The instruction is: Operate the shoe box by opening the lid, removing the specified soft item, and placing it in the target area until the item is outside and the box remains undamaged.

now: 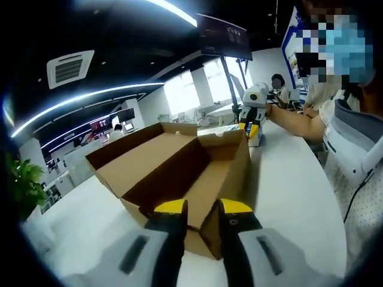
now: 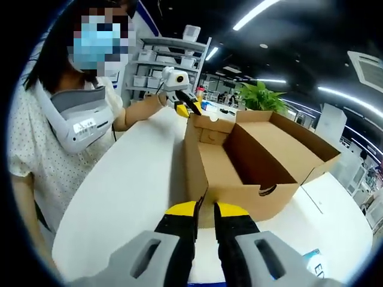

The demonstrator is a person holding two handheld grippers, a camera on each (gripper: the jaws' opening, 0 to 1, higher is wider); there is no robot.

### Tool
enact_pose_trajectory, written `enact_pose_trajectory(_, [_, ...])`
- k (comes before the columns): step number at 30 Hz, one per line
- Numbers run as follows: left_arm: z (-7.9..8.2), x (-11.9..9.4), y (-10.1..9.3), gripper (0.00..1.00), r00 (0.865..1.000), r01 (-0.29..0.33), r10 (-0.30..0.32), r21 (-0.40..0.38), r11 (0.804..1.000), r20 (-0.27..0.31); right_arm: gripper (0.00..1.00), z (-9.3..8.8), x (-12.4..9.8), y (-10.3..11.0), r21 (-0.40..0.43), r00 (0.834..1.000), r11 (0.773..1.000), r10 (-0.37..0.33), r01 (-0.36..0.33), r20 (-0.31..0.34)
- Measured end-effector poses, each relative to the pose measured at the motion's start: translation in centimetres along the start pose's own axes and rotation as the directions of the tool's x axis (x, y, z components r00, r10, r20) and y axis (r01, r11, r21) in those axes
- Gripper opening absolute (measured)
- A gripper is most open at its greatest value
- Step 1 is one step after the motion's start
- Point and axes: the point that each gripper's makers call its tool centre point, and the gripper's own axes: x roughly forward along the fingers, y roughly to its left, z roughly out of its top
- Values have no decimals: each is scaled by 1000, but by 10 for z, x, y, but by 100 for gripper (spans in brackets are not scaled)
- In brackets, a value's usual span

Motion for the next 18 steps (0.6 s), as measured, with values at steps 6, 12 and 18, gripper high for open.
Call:
enact_pose_trajectory(6, [0,0,-1,18,1000,3,-3,1,1000,-1,10,2,3,3,-3,1000,1000,14,-14,7])
enact_pose_trajectory(12, [-2,3,-4,16,1000,13,-12,8,1000,-11,10,5,5,6,-21,999,999,32,-32,12])
enact_pose_trajectory(18, [-2,3,-4,16,1000,11,-11,9,1000,-11,10,5,6,6,-20,999,999,35,-35,20])
